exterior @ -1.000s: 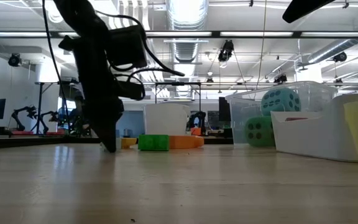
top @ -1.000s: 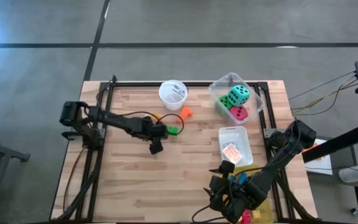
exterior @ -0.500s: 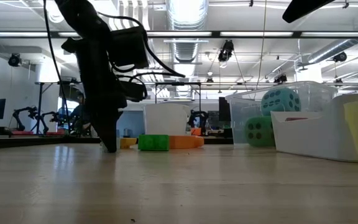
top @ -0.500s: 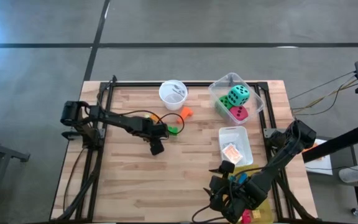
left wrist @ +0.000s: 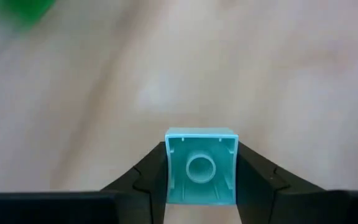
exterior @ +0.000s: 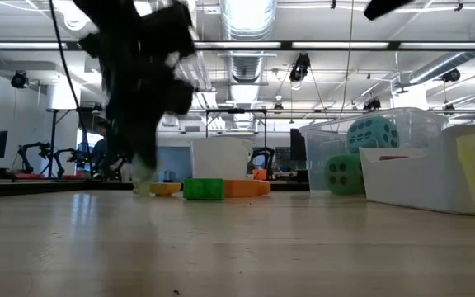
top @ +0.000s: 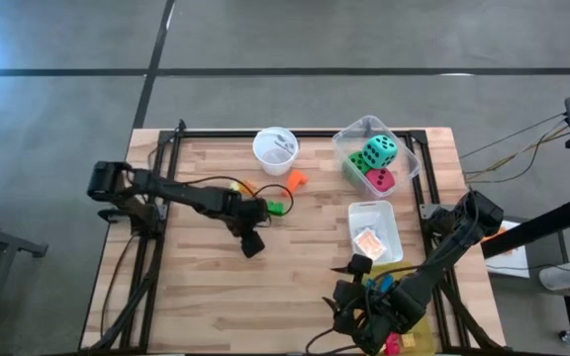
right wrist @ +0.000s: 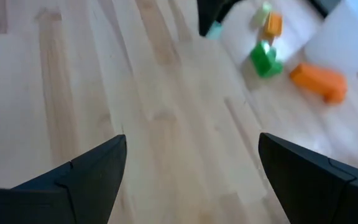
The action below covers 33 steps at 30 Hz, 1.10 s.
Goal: Pick & Place Toys
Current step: Put the light blue game piece into the yellow bin
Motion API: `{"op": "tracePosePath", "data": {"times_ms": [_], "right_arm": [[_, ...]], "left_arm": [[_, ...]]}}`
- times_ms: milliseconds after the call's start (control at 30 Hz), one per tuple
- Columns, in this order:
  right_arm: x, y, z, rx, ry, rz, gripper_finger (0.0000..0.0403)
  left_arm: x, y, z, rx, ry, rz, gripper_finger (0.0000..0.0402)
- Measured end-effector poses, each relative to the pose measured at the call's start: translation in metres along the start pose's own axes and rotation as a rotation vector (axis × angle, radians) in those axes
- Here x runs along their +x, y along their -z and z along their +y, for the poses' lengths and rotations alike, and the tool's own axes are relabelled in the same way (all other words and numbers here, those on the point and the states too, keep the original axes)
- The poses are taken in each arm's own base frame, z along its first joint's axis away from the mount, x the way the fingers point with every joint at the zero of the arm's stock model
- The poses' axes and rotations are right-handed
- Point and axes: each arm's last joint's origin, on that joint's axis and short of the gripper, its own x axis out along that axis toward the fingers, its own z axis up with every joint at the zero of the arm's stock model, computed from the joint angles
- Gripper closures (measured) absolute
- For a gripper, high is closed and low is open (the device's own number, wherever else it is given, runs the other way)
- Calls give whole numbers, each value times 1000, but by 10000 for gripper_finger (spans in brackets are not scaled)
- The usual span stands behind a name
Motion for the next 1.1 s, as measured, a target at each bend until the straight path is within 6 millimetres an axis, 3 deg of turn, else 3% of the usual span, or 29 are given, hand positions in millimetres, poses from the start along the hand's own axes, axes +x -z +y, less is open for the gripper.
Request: {"op": "tracePosePath", "data": {"times_ms": [267, 467, 733, 1100], "right_arm": [[0, -16, 19, -200, -10, -231, 49], [0, -33, 39, -331, 223, -478, 49], [3, -53, 55, -420, 373, -569, 49], [13, -67, 57, -479, 438, -579, 54]], "left_arm": [[-48, 5, -89, 147, 490, -431, 267], [-71, 17, -137, 249, 764, -634, 267], [-93, 14, -158, 311, 775, -764, 267], [-82, 9, -162, 325, 741, -751, 267]]}}
